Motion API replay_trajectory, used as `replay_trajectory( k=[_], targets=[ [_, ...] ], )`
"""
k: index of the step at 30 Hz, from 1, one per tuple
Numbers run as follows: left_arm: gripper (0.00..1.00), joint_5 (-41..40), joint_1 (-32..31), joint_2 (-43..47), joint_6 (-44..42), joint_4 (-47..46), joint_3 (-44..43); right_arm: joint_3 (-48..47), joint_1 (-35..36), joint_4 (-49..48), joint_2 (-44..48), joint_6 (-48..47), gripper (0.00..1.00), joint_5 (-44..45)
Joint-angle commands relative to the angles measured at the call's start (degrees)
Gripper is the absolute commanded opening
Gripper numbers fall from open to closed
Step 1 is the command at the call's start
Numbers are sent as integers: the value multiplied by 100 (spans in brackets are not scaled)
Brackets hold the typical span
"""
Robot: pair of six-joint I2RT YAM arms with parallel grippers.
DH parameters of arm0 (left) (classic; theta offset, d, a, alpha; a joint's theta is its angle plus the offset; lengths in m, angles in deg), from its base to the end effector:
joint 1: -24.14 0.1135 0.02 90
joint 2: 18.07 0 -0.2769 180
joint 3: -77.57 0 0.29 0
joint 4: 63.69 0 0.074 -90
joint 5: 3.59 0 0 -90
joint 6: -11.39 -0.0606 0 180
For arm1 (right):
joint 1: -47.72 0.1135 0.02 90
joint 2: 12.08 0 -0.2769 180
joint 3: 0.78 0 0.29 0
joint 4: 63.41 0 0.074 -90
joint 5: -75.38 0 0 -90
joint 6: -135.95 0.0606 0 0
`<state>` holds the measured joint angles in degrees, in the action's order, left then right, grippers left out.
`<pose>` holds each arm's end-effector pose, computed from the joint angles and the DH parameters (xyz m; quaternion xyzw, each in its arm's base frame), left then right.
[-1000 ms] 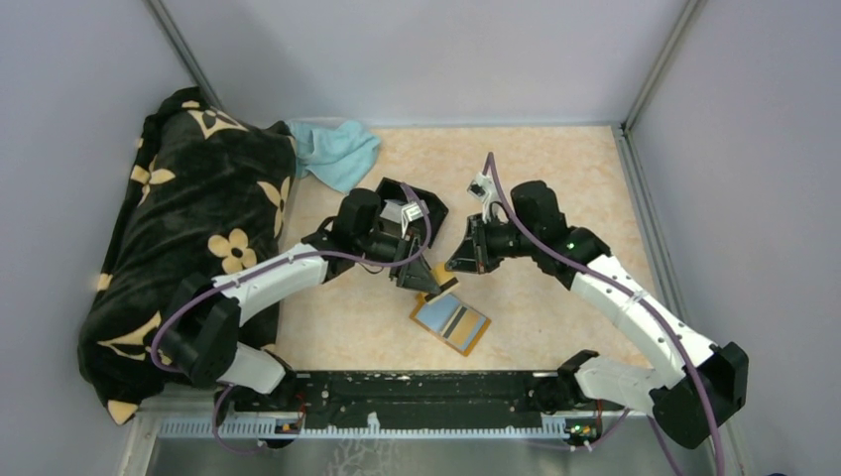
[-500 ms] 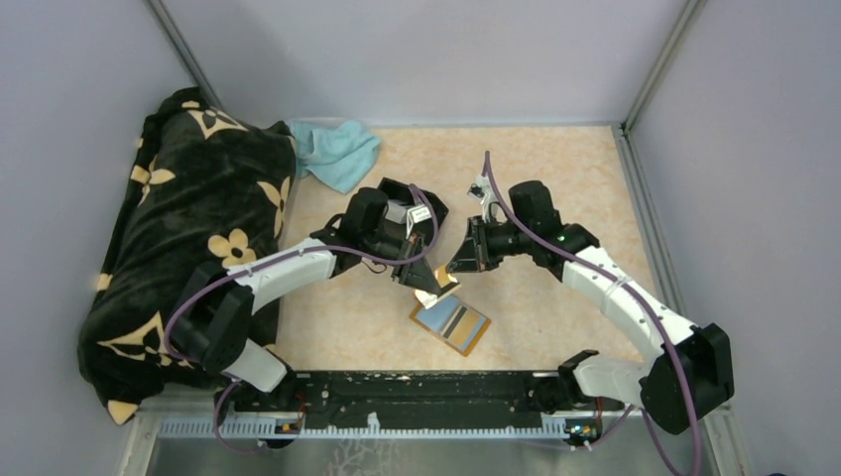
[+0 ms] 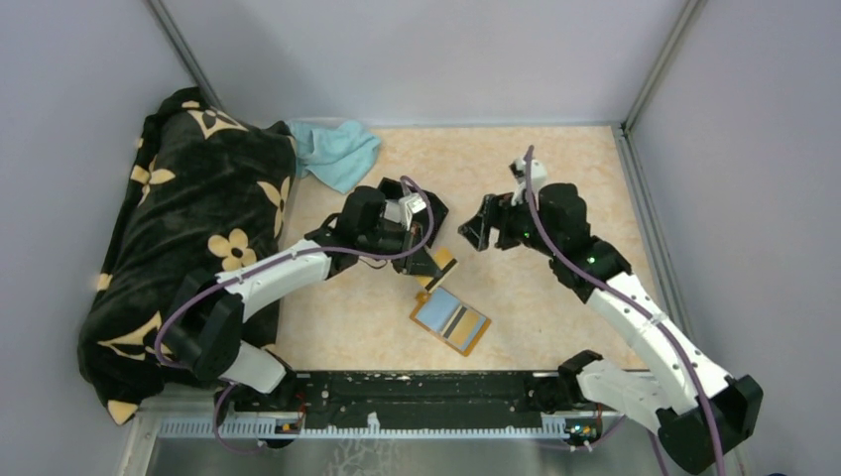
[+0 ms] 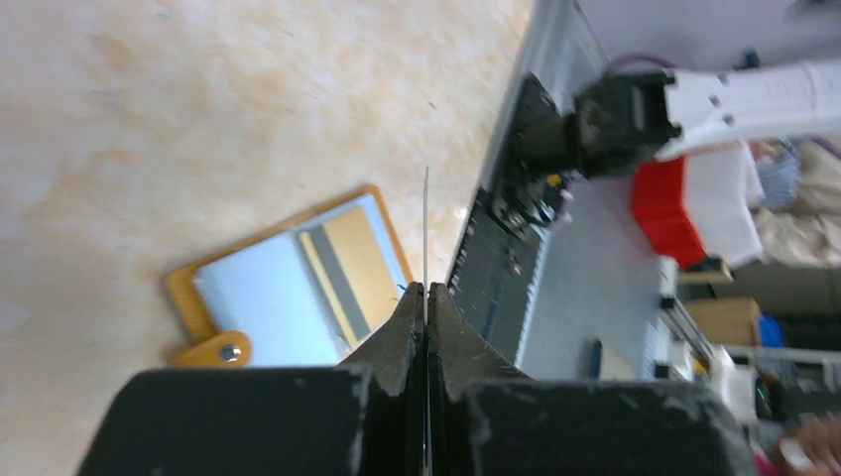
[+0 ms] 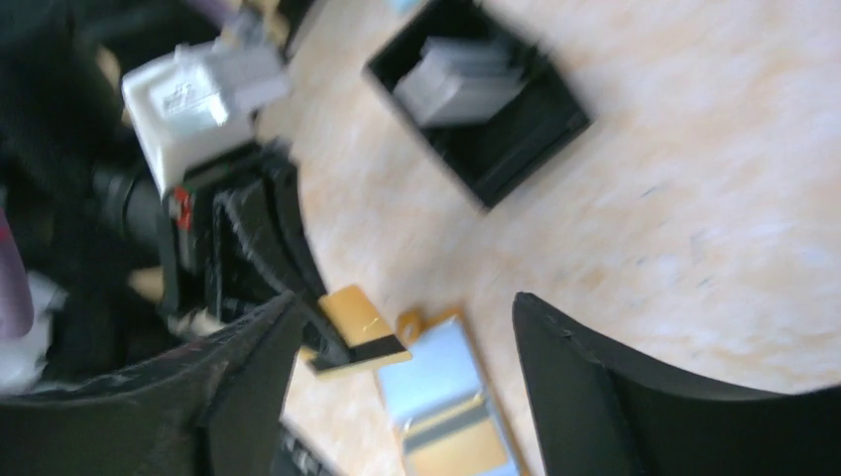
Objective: Put the credit cards into the card holder
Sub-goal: Pick up the credit card from the storage box.
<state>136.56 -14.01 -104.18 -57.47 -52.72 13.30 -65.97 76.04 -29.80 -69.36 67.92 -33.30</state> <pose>0.2585 -0.2622 0.2207 0.3182 0.7565 -0.5378 0.1927 0.2337 0.1480 0.3294 -0.1325 0.8294 0.3475 0.4169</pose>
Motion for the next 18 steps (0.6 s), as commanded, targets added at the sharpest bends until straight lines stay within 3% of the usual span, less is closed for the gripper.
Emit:
replay_trajectory(
  k=[1, 3, 6, 10, 13, 15, 18],
  targets=[
    [0, -1664, 1, 458, 396, -182, -157, 256, -31, -1363, 478, -221, 87, 2468],
    [0, -2171, 7, 632, 530, -366, -10, 567, -35, -2120, 515, -252, 98, 3438],
    [0, -2749, 25, 845, 602, -647, 256, 1011, -45, -3157, 515, -183, 99, 3874],
    [0, -3039, 104, 957, 695, -804, 381, 1707, -74, -4809, 307, -12, 98, 3380],
    [0, -3071, 128, 932, 789, -902, 351, 1488, -72, -4445, -154, -204, 98, 2630],
    [0, -3022, 148, 847, 873, -905, 265, 1376, -47, -4046, -357, -160, 92, 2492],
    [0, -2848, 181, 693, 1097, -949, 198, 1642, -45, -3993, -205, 252, 89, 1984]
  ],
)
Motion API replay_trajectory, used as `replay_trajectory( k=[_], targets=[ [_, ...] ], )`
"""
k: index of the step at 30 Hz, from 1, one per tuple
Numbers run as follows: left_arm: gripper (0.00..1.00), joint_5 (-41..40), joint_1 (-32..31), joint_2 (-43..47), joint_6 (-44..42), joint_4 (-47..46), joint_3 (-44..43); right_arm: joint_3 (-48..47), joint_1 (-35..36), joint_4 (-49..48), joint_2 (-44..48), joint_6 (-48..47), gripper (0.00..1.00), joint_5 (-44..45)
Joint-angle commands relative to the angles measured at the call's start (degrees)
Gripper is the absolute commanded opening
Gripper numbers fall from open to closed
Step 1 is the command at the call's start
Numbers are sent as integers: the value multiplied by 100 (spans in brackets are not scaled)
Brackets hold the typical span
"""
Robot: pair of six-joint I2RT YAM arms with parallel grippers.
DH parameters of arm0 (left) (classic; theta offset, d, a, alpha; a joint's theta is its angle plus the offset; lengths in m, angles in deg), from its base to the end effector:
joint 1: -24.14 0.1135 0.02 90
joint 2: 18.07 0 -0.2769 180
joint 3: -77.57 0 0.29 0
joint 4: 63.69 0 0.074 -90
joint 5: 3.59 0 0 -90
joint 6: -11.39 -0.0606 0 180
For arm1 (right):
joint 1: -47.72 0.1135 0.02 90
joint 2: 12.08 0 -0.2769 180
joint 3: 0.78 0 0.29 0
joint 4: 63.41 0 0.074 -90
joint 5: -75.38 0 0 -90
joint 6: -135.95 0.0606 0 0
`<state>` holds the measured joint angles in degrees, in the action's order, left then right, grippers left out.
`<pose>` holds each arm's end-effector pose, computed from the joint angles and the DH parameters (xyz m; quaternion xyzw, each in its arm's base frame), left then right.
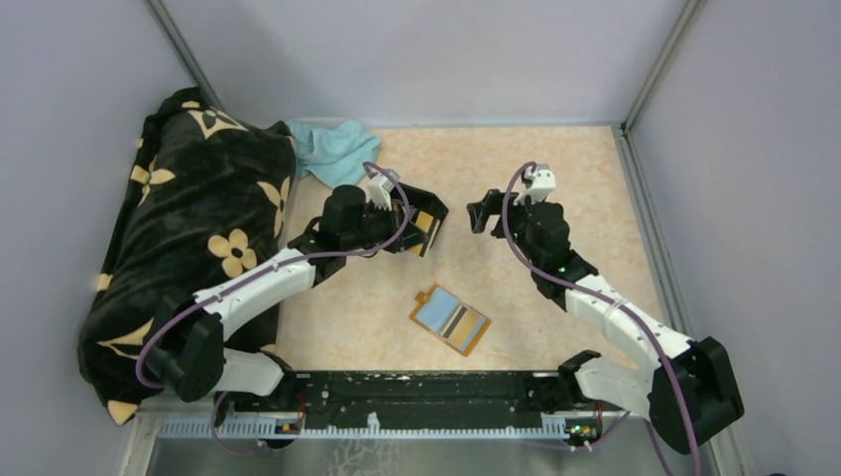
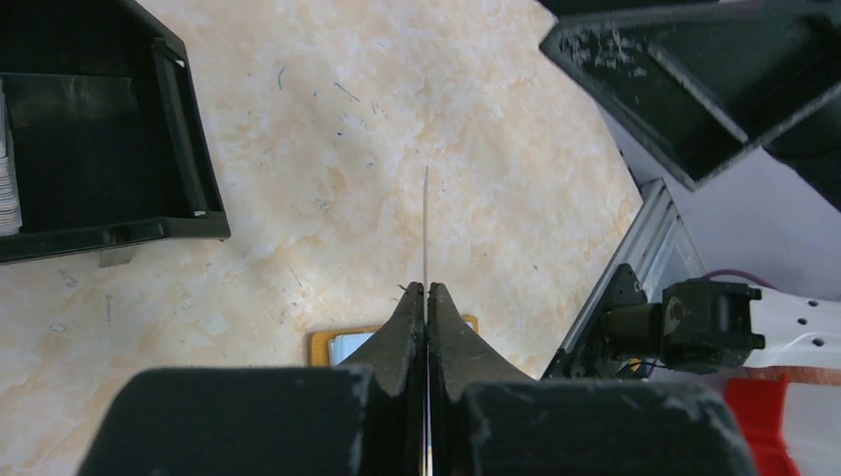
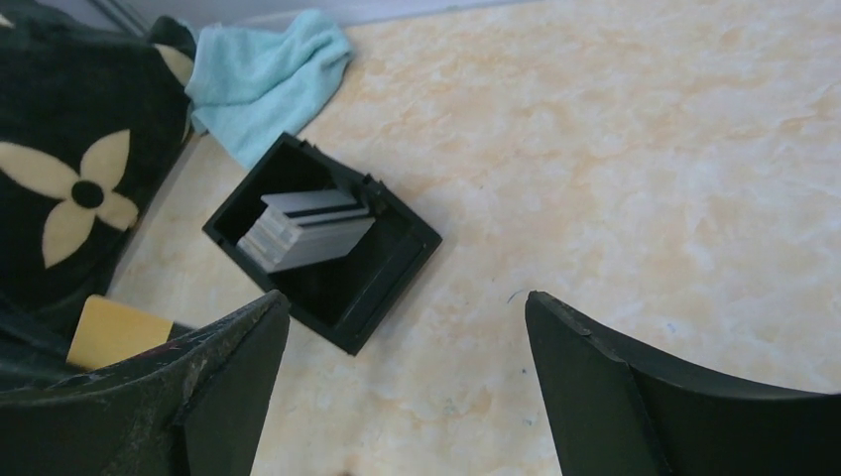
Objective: Put the credit cards into the card holder
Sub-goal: Pick up the credit card from the storage box.
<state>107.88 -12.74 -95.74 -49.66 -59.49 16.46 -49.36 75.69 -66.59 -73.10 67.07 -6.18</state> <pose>0.2753 -0.2343 0.2551 0.1615 0.7993 -0.4320 0.3853 0.2702 0.1334 0.2717 0.0022 0.7613 0.2173 0.6109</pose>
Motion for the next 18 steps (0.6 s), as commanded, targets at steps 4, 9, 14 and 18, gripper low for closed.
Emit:
replay_trajectory(
  k=[4, 9, 14, 18],
  targets=[
    [0, 458, 102, -300, 819, -850, 96, 521, -10, -558, 625, 1010, 79, -1436],
    [0, 903, 127, -514, 1495, -1685, 403, 933, 11, -803, 831, 1634, 73, -1981],
    [0, 1431, 129, -860, 2177, -2721, 615, 1248, 7, -1181, 913, 2016, 67, -2206],
    [0, 1803, 128, -1151, 2710, -3520, 709, 1333, 8, -1543, 688, 2228, 64, -2460]
  ],
)
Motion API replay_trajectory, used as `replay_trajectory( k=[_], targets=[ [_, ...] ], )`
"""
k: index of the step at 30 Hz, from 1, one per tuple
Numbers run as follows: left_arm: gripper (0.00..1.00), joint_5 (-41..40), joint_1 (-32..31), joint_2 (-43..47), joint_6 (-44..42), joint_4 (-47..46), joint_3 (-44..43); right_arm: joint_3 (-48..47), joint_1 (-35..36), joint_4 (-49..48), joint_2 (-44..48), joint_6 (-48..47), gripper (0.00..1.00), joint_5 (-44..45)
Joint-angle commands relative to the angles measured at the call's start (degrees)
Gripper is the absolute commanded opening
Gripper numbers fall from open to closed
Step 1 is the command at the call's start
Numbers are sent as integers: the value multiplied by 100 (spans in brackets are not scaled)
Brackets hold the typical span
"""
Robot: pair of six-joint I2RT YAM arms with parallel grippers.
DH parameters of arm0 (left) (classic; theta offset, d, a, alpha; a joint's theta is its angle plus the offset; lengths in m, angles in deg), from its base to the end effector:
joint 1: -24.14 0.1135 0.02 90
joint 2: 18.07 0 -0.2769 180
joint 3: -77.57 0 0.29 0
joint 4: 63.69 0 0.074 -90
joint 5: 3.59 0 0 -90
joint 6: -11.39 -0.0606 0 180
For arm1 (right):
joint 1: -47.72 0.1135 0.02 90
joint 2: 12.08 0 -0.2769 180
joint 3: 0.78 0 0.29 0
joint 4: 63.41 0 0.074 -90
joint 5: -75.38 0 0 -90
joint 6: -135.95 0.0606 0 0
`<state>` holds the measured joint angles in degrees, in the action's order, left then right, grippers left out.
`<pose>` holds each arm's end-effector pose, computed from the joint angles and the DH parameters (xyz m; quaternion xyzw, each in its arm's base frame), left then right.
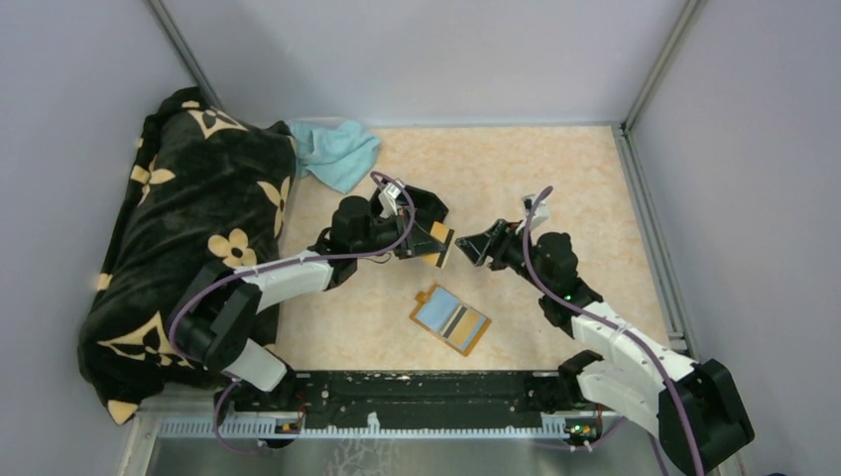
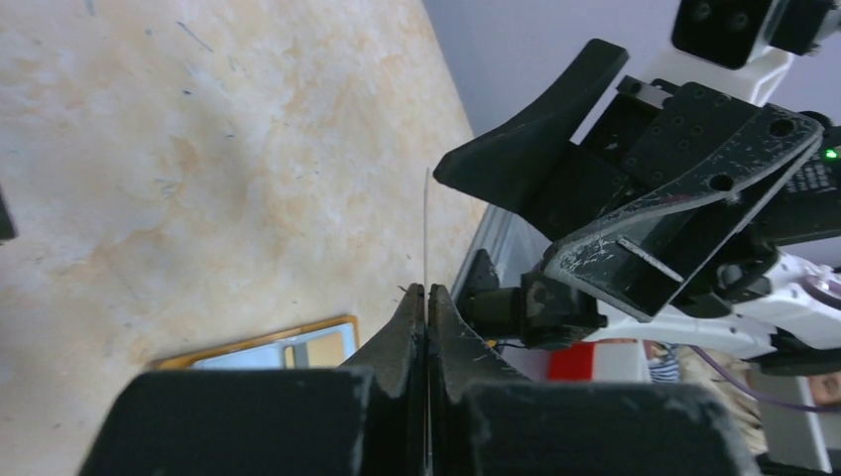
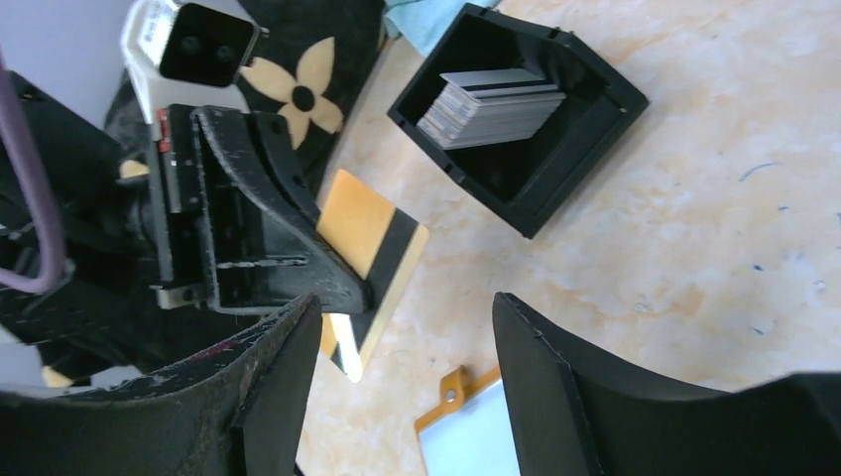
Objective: Put the credit cards into the card holder
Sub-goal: Pick up the credit card from the storage box.
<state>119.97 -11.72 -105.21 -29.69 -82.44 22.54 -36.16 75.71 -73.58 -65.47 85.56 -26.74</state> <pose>0.2826 -0.2456 0.2071 0.0924 0.7666 -0.5675 0.2858 0.2260 0.1345 0.2279 0.0069 0.7528 0.4296 0.4987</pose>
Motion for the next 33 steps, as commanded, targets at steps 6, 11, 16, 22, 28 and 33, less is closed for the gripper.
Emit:
replay_trajectory(
  k=[6, 11, 16, 22, 28, 33],
  targets=[
    [0, 946, 26, -533, 1236, -1918, 122, 40, 14, -1257, -439, 601, 62, -628],
    [0, 1222, 26, -838, 1768, -2732, 166, 78, 18, -1554, -655, 725, 59, -732],
    [0, 1302, 26, -1086, 2137, -3270, 196, 70, 14, -1838, -831, 879, 42, -895],
    [0, 1310, 28, -1288, 2405, -3604, 247, 86, 14, -2213, -1016, 1137, 10, -1153],
    [39, 1144, 218, -1223, 2547, -3665, 564, 119, 16, -2262, -1037, 1276, 0, -1249],
    [62, 985, 757, -687, 2202, -3227, 1192, -6, 6, -1700, -750, 1092, 0, -1118]
  ],
)
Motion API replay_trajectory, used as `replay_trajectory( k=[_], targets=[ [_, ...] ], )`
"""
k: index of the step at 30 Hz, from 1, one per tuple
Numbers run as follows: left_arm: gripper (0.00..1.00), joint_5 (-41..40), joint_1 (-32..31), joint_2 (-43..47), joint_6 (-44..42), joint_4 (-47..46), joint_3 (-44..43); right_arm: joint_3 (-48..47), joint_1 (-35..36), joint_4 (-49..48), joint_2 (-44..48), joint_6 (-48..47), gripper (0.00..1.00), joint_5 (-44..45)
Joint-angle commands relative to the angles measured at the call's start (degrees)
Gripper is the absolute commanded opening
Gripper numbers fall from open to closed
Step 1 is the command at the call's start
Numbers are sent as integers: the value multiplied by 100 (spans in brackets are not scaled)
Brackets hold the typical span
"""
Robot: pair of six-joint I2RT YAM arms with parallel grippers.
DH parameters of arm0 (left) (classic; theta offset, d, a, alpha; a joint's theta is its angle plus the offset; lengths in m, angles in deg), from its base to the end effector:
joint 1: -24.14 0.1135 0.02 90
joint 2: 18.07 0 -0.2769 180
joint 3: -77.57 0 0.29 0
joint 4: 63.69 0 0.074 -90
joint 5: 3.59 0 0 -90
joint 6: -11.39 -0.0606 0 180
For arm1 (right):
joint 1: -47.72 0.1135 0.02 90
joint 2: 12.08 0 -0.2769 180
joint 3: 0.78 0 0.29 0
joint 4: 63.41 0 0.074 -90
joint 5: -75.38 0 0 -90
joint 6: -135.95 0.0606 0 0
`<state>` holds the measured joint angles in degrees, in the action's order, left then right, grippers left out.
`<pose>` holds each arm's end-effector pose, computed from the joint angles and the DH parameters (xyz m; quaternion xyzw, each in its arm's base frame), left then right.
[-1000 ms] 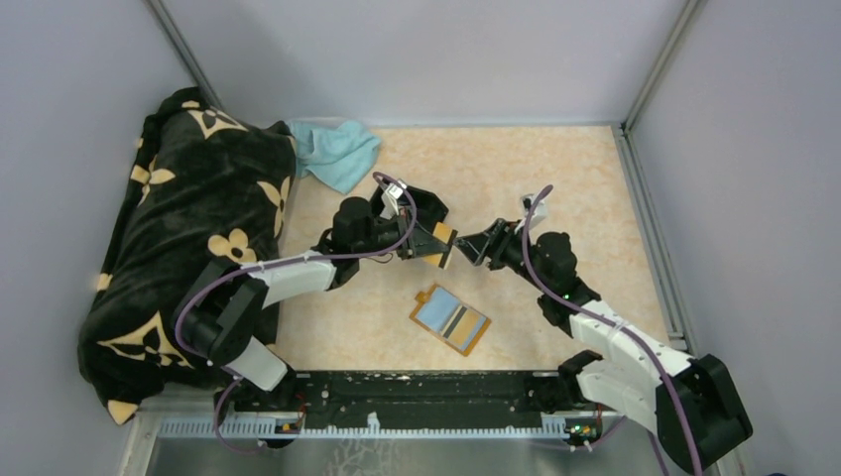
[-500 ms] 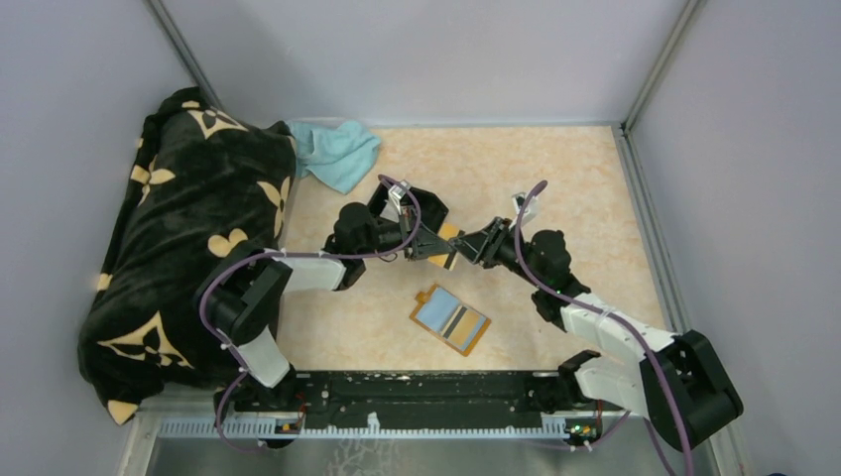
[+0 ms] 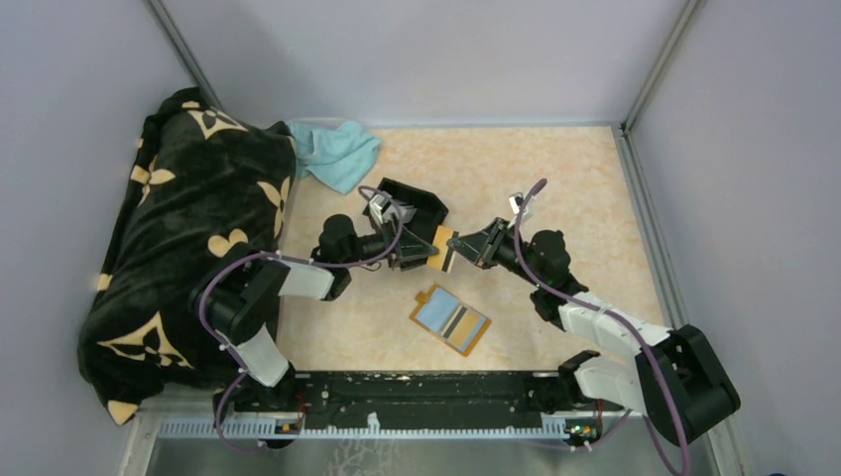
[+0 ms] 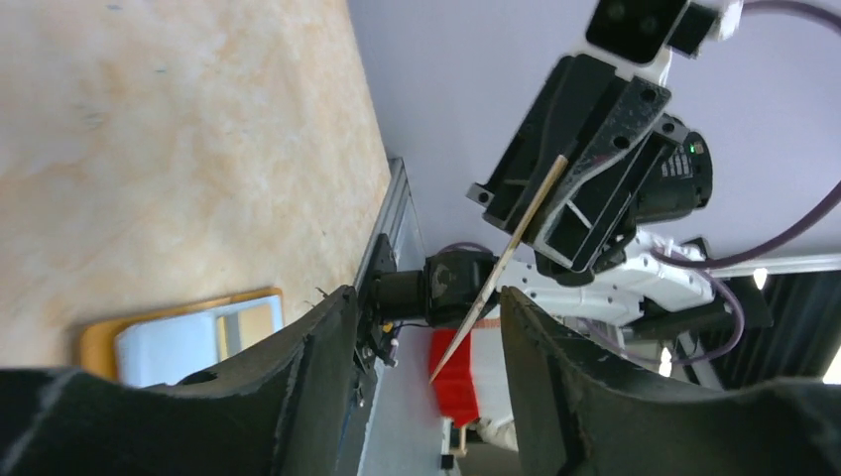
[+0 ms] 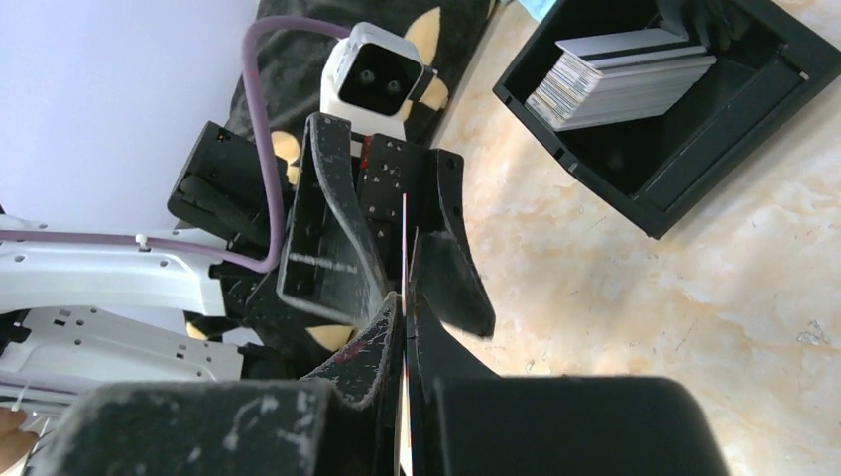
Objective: Put the credit cards into the card holder
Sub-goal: Pick up the credit card from the storage box, then adjust the card holder at the center of the board.
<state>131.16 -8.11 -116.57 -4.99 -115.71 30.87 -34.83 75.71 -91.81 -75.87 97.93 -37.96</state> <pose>0.2794 -0.2267 0.1599 0.0218 0.7058 -0.6847 0.1805 0.2352 0.1522 0.2150 0.0073 0.7146 0.5506 0.4314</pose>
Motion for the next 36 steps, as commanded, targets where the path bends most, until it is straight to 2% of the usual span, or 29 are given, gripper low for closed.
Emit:
replay_trajectory(
  k=[1, 4, 7, 11, 13, 19, 26, 30, 36],
  targets=[
    [64, -191, 483, 613, -444, 368, 436, -170, 5, 312, 369, -180, 0, 84],
    [64, -515, 528, 1170, -1497, 2018, 335, -219, 12, 1010, 687, -295, 0, 406],
    [58, -1258, 360, 1628, -2537, 3697, 83, -210, 13, 1864, 1009, -329, 0, 756],
    [41, -1820, 169, 1867, -3063, 4537, 189, -22, 111, 2644, 1398, -182, 0, 1120],
    [37, -2084, 58, 1936, -3244, 4814, 286, 77, 236, 3050, 1607, -38, 0, 1374],
    [23, -2697, -369, 1925, -3530, 5250, 473, 630, 860, 3576, 2177, 796, 0, 2213],
    [12, -3201, -607, 1658, -3372, 5291, 700, 1130, 1451, 4017, 2631, 1724, 0, 2804],
    [5, -3394, -717, 1406, -3251, 5273, 740, 1266, 1829, 4054, 2520, 2019, 0, 3082],
    [5, -3473, -863, 1137, -3129, 5061, 831, 1377, 2051, 3722, 1994, 2449, 0, 3275]
  ],
)
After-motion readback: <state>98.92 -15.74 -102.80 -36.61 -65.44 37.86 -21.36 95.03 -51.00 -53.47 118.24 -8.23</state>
